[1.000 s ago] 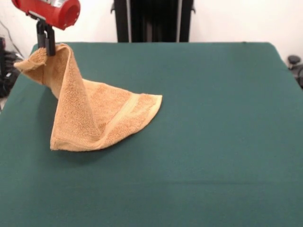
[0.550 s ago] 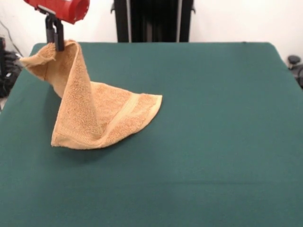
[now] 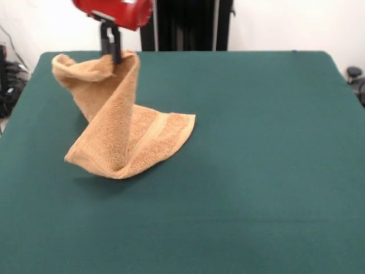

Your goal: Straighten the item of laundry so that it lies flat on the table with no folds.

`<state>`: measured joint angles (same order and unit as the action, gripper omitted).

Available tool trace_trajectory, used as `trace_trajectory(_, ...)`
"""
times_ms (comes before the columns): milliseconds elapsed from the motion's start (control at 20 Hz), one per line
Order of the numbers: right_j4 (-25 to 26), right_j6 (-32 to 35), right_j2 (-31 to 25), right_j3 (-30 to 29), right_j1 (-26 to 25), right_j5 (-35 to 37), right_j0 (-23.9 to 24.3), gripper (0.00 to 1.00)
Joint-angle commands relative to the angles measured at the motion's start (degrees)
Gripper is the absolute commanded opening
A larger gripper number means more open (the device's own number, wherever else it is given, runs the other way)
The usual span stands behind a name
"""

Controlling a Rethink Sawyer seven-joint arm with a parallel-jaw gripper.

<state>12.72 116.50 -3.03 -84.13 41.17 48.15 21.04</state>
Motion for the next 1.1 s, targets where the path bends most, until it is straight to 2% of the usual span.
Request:
trace_trajectory(50,-6.19,14.39,0.03,-9.20,-0.25,4.80,-5.55,0.00)
trace_trajectory(450,-10.51,15.67,1.79,-10.62,-0.88,1.18,-8.03,0.00)
trace_trajectory(1100,-14.88,17.52,5.82,-9.51,-1.89,1.02,-12.74,0.00)
